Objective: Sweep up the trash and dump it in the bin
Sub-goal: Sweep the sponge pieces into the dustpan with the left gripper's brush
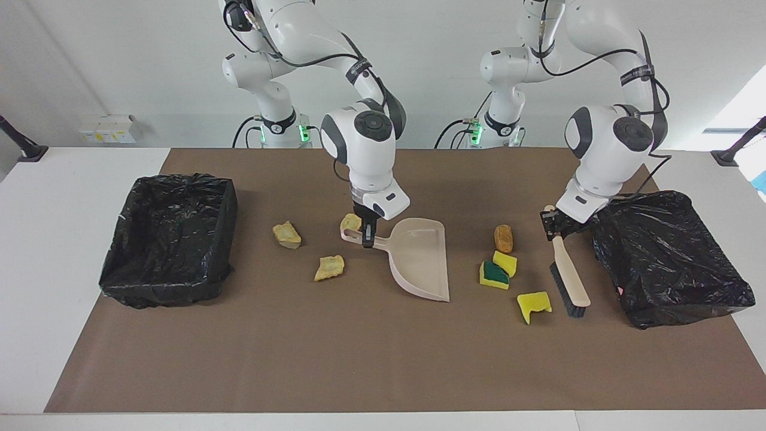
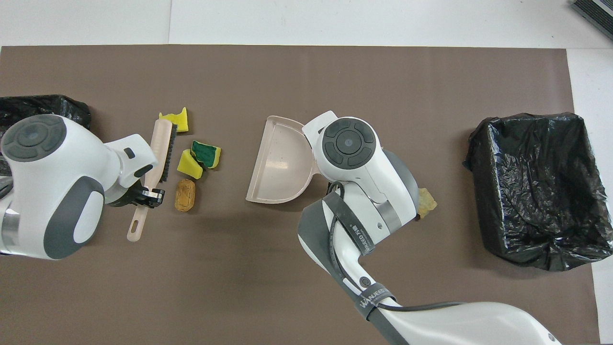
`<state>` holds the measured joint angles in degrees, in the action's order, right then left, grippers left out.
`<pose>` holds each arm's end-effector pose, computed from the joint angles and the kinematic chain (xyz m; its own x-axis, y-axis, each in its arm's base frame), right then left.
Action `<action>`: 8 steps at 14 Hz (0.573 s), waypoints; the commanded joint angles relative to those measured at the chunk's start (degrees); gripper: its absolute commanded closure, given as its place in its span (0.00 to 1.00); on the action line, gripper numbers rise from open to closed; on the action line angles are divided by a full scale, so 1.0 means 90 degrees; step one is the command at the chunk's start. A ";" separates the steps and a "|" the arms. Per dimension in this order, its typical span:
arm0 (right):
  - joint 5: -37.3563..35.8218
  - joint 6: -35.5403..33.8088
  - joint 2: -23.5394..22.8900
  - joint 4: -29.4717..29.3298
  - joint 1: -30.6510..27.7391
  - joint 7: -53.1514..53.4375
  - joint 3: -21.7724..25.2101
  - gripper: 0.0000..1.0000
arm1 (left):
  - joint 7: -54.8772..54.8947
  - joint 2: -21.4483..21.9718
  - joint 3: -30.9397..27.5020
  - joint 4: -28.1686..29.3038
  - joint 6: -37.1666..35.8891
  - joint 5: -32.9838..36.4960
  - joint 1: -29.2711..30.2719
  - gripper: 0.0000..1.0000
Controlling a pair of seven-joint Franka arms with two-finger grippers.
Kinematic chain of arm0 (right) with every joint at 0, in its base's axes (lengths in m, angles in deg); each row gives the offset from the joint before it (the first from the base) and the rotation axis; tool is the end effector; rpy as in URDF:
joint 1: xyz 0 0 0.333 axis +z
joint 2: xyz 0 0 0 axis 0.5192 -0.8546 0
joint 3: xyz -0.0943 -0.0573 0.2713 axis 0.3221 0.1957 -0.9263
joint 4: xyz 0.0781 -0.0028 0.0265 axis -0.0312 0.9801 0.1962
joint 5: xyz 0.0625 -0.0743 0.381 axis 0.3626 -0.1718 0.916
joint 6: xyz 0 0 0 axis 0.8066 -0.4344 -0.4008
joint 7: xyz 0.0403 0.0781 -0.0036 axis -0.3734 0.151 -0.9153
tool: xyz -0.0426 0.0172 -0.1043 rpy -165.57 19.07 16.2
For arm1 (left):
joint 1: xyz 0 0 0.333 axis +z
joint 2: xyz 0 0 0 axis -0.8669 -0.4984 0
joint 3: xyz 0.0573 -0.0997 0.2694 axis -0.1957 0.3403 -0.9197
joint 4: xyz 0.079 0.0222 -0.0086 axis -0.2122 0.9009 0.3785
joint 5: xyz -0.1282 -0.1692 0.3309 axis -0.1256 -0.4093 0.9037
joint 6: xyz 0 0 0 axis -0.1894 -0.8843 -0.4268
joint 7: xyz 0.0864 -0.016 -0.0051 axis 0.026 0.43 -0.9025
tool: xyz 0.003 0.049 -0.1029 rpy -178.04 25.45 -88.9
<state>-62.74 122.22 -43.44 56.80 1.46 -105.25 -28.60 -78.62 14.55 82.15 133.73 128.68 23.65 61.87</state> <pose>0.5679 0.3253 0.3579 0.0145 0.9986 -0.0505 0.9961 -0.0100 0.0873 0.5759 -0.0565 0.3538 0.9957 -0.0925 -0.0078 -0.0923 -0.9956 0.0153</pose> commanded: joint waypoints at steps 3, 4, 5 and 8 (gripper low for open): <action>0.0046 0.0027 0.0052 0.0146 -0.0025 -0.0350 -0.0025 1.00 | -0.0125 -0.0152 0.0023 -0.0011 -0.0823 -0.0043 -0.0527 1.00; 0.0046 0.0017 0.0062 0.0165 -0.0025 -0.0341 -0.0025 1.00 | -0.0407 -0.0132 0.0062 -0.0010 -0.1127 -0.0053 -0.0567 1.00; 0.0046 0.0046 0.0052 0.0165 -0.0035 -0.0340 -0.0025 1.00 | -0.0874 -0.0103 0.0072 -0.0001 -0.1237 -0.0072 -0.0790 1.00; 0.0046 0.0056 0.0062 0.0165 -0.0025 -0.0311 -0.0025 1.00 | -0.1249 0.0112 0.0082 0.0311 -0.1248 -0.0402 -0.1396 1.00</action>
<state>-62.75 122.22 -43.45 57.06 1.46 -105.97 -28.59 -88.38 12.96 83.63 133.63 118.30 22.49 52.69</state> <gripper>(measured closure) 0.687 0.744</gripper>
